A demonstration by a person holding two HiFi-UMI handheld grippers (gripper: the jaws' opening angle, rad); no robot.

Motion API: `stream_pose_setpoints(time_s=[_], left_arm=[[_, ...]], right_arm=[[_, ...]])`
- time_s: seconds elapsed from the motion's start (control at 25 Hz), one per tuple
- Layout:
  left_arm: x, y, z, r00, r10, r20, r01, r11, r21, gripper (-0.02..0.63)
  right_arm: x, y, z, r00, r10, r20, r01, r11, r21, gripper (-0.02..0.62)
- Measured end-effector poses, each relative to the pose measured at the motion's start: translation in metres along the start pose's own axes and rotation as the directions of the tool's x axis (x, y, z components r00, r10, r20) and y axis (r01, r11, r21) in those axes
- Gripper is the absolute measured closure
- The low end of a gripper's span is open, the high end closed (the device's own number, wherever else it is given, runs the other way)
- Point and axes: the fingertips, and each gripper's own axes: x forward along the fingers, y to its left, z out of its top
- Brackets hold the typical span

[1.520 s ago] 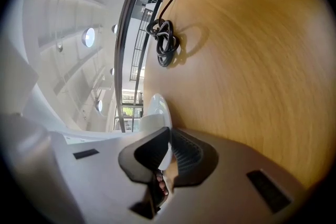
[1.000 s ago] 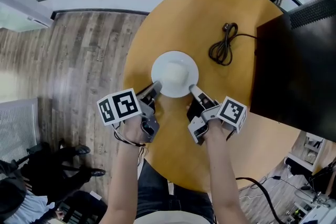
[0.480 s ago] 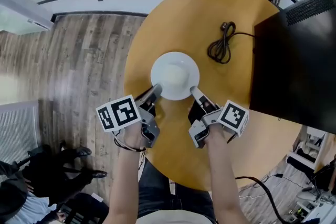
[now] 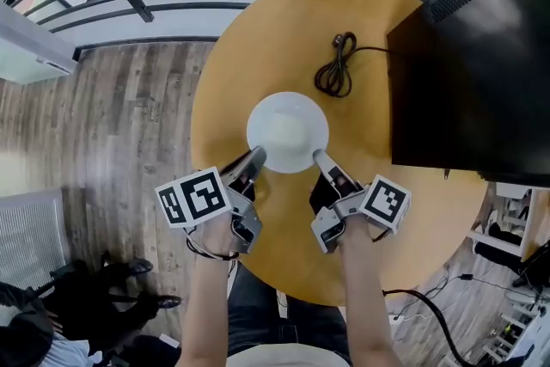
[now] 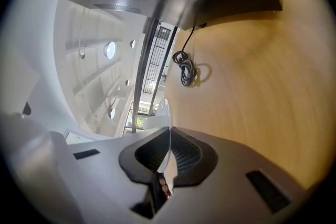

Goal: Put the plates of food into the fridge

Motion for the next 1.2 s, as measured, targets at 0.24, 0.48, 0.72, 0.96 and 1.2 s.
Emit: stream_pose_setpoints(time_s=[0.24, 0.48, 0.72, 0.96, 1.2], left_arm=[[0.010, -0.032, -0.016, 0.994, -0.063, -0.084, 0.068, 0.996, 0.054, 0.563], [0.008, -0.069, -0.048, 0.981, -0.093, -0.168, 0.109, 0.990, 0.085, 0.563], [0.025, -0.109, -0.090, 0.955, -0.132, -0.267, 0.172, 0.976, 0.133, 0.563], [0.042, -0.146, -0.140, 0.934, -0.143, -0.328, 0.211, 0.960, 0.183, 0.563], [0.059, -0.181, -0.198, 0.937, -0.135, -0.323, 0.210, 0.955, 0.209, 0.563]], right_arm=[[-0.040, 0.004, 0.012, 0.993, -0.006, 0.114, 0.004, 1.000, 0.021, 0.574], [-0.095, 0.010, 0.015, 0.978, -0.016, 0.210, 0.009, 0.999, 0.034, 0.574], [-0.156, -0.001, 0.028, 0.945, -0.035, 0.324, 0.014, 0.998, 0.067, 0.575], [-0.215, -0.020, 0.042, 0.918, -0.035, 0.396, -0.003, 0.996, 0.094, 0.575], [-0.278, -0.042, 0.062, 0.917, -0.021, 0.398, -0.014, 0.996, 0.085, 0.574]])
